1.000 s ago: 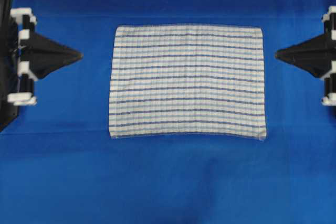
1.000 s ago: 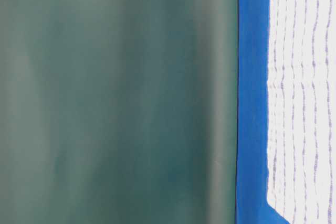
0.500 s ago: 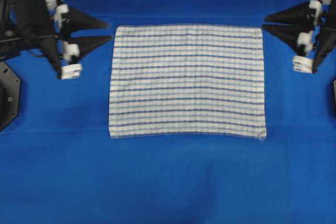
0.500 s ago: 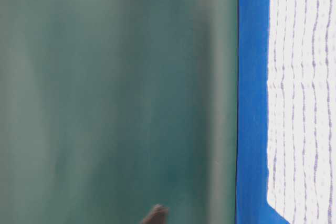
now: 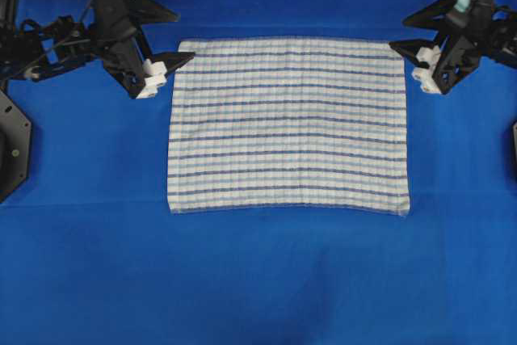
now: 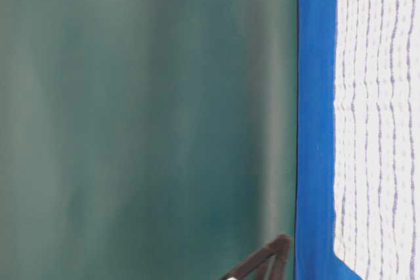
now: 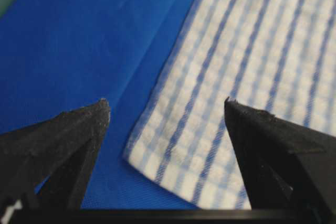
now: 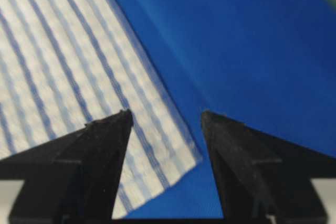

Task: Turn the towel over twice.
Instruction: 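Move both grippers to the towel's far corners and pinch them closed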

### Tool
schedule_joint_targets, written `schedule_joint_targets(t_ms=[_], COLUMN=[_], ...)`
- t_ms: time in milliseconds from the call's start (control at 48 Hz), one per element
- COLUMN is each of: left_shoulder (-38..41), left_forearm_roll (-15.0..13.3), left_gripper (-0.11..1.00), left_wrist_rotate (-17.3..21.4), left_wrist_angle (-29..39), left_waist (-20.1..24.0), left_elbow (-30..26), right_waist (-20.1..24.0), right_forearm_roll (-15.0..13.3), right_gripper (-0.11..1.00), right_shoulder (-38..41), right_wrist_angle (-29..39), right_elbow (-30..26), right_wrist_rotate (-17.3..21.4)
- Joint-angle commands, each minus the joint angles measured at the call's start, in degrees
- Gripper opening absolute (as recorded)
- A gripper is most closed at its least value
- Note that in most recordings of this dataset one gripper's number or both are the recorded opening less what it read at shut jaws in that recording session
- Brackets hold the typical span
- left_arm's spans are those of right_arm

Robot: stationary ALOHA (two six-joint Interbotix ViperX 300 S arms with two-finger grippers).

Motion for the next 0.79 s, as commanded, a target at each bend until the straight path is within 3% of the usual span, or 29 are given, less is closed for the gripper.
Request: schedule_joint_targets(t_ms=[0,312,521,562,729,771], left_shoulder=[2.55,13.36,15.29,15.38,15.29,15.29], left_forearm_roll=[0.09,0.09,0.09,0.0,0.0,0.0], left_gripper=[0.86,0.85,0.77,0.68,0.2,0.1], left_wrist_rotate=[0.0,0.09,0.0,0.0,-0.18,-0.26], left_wrist_angle=[-1.76,-3.78,-1.58,-0.79,1.85,2.37], left_waist=[0.44,4.13,4.83,4.92,5.01,5.01], left_elbow=[-1.41,-3.43,-4.48,-4.66,-5.01,-5.01], right_waist=[-0.44,-2.11,-2.2,-2.2,-2.2,-2.2], right_forearm_roll=[-0.18,0.18,0.0,0.0,-0.26,-0.26], right_gripper=[0.61,0.6,0.56,0.51,0.07,0.05], right_shoulder=[3.34,13.45,14.85,14.77,14.77,14.68], right_wrist_angle=[-2.02,-6.68,-6.94,-6.86,-6.5,-6.5], right_elbow=[-1.05,-2.29,-2.9,-2.9,-2.81,-2.81], right_wrist_rotate=[-0.18,-0.18,-0.53,-0.62,-0.88,-0.88])
